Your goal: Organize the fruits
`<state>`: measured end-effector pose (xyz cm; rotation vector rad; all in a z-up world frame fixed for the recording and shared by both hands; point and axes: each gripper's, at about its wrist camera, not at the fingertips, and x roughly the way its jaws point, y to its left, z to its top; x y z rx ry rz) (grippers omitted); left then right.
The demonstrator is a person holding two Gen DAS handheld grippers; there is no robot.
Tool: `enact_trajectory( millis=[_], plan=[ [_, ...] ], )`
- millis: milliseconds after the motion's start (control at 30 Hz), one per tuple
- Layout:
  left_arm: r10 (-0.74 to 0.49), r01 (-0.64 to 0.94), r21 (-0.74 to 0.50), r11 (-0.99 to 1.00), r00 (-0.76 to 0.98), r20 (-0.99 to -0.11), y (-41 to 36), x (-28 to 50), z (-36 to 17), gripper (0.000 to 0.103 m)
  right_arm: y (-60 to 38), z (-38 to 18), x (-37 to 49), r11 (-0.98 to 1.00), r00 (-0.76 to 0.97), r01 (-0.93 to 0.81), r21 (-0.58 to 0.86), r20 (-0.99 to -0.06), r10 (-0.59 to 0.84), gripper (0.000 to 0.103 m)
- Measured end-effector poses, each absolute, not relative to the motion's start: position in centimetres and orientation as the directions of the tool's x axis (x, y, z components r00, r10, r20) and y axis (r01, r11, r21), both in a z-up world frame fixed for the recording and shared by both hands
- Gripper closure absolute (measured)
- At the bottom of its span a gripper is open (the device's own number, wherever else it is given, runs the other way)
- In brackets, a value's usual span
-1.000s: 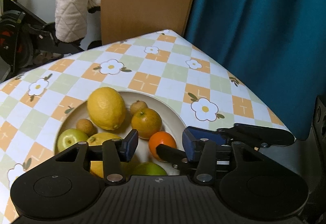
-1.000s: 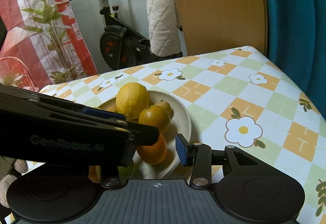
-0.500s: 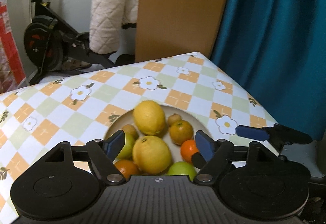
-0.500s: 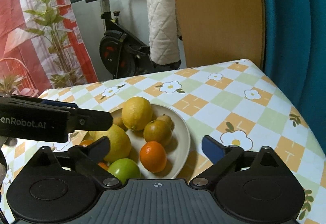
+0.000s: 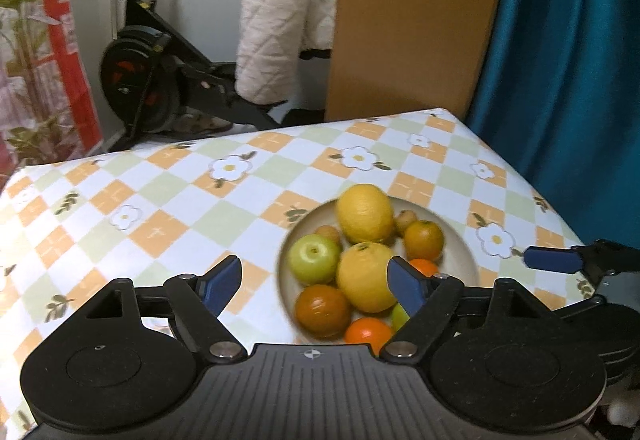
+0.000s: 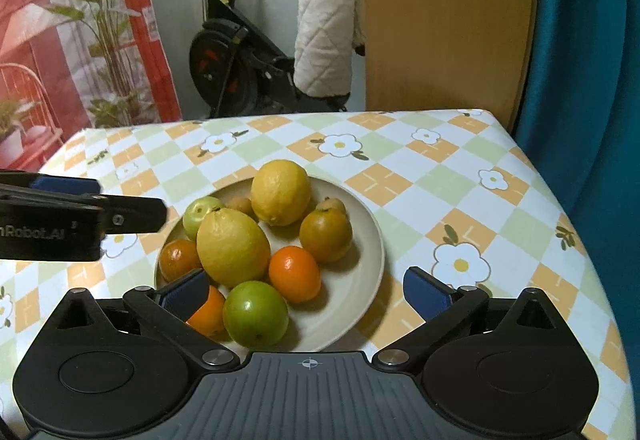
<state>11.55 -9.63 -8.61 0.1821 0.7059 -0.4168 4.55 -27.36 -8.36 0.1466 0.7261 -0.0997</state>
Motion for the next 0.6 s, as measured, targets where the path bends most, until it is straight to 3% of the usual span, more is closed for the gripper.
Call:
enact_trajectory(
  millis=[600],
  plan=[
    [-0.167,0.224,0.04,0.974,0.824,-0.541,-2.1,5.8,-1.9,0.018,-23.7,-1.3,1.1,0.988,0.802,0.128,0.081,-0.595,-0.055,0.001]
  ],
)
